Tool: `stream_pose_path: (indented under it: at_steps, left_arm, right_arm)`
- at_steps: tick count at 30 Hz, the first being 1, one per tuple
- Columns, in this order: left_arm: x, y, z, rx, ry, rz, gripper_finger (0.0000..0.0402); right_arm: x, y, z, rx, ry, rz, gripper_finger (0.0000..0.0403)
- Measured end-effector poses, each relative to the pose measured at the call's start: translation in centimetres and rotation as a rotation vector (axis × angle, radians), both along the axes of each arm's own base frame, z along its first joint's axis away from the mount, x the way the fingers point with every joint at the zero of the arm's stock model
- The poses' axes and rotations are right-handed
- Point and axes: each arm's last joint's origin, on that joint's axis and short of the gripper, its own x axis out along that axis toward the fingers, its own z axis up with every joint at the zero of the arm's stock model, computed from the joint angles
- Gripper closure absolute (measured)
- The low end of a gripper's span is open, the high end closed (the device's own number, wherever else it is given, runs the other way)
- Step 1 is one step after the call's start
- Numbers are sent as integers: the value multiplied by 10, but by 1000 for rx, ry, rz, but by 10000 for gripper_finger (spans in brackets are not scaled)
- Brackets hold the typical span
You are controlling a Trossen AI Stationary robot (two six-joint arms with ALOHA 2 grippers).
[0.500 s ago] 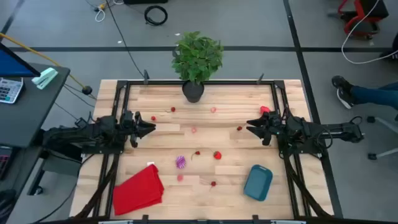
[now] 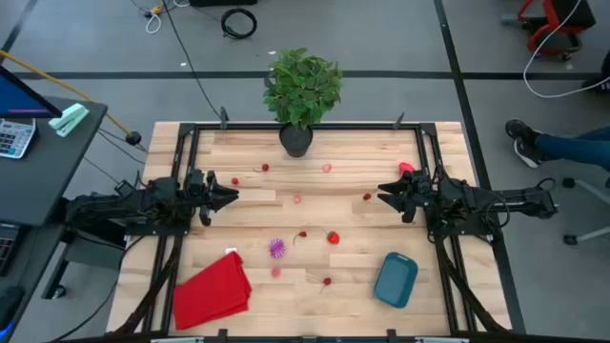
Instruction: Pick and placing Produce into tupperware
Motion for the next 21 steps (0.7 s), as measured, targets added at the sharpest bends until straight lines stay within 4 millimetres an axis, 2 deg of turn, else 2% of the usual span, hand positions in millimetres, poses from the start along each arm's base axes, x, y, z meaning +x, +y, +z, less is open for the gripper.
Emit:
stream_pose_path:
  at_steps: [8,21]
  left_arm:
    - [0,0,0,0,0,0,321]
    - [0,0,0,0,0,0,311]
  right_arm:
    - [0,0,0,0,0,0,183]
    - [0,0,0,0,0,0,183]
